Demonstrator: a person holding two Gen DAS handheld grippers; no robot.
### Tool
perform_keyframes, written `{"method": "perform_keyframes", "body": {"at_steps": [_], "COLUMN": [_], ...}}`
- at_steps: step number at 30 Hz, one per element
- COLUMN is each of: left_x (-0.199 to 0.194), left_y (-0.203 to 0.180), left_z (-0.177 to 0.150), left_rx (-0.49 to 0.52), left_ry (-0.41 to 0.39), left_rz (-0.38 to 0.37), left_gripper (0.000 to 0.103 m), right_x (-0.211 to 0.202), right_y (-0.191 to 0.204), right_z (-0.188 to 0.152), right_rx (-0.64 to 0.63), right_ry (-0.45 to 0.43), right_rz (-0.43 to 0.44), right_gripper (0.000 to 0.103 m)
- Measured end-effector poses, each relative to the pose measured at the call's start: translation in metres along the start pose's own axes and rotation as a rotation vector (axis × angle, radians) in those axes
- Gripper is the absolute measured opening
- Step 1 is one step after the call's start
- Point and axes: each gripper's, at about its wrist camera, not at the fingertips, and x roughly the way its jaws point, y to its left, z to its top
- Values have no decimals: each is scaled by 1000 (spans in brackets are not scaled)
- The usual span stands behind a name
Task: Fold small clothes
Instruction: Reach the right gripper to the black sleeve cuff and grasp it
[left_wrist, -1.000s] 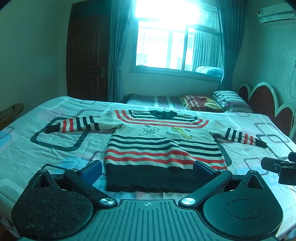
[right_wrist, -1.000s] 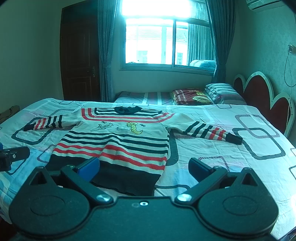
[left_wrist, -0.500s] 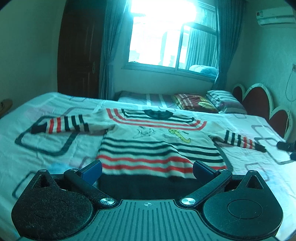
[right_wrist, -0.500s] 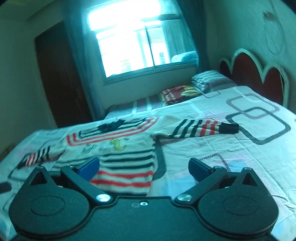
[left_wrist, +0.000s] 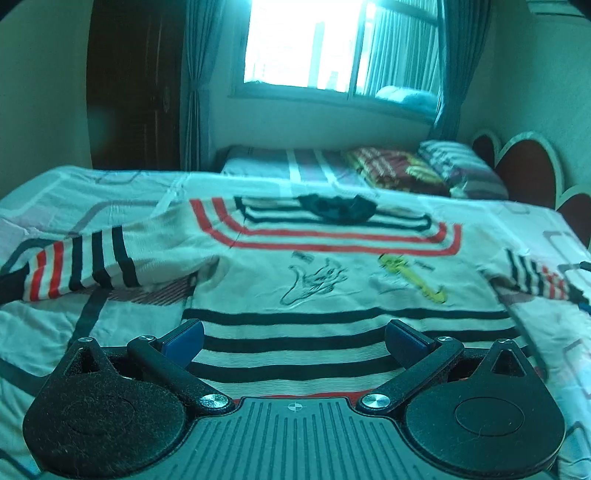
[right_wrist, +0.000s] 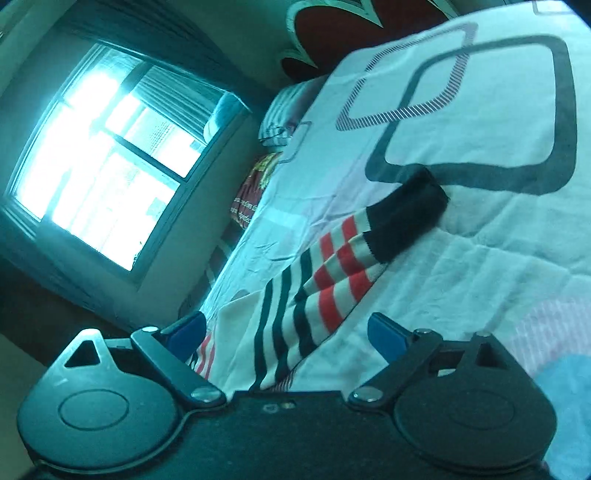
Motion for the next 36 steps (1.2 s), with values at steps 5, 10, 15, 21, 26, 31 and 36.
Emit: {"method": "perform_keyframes", "body": {"at_steps": [5,10,15,21,26,31,36], "left_x": [43,74,91,96,102,112,115], "left_y": [11,6,-6,-11,7,47,81], "left_z": [1,10,21,26,27,31,39], "left_rx": [-11,-3,-1,14,-4,-35,-87], "left_ry": [64,105,118,122,136,149,117], "left_rz": [11,8,-24,-31,34,125,139], "left_gripper": [103,103,103,103,103,103,103], "right_x": [32,51,65,60,70,72,89], "right_y": [-28,-19,-18,-21,-3,76,182], "right_z": [0,-10,0,0,9,-14,-82], "right_rx": [173,138,177,165,54,-371,-780], "right_ry": [3,-36,-48,-76,-78,-141,-130], "right_rz": [-37,-63,-125,-118,-201,-269,-126], "right_gripper": [58,56,16,15,8,8,8]}}
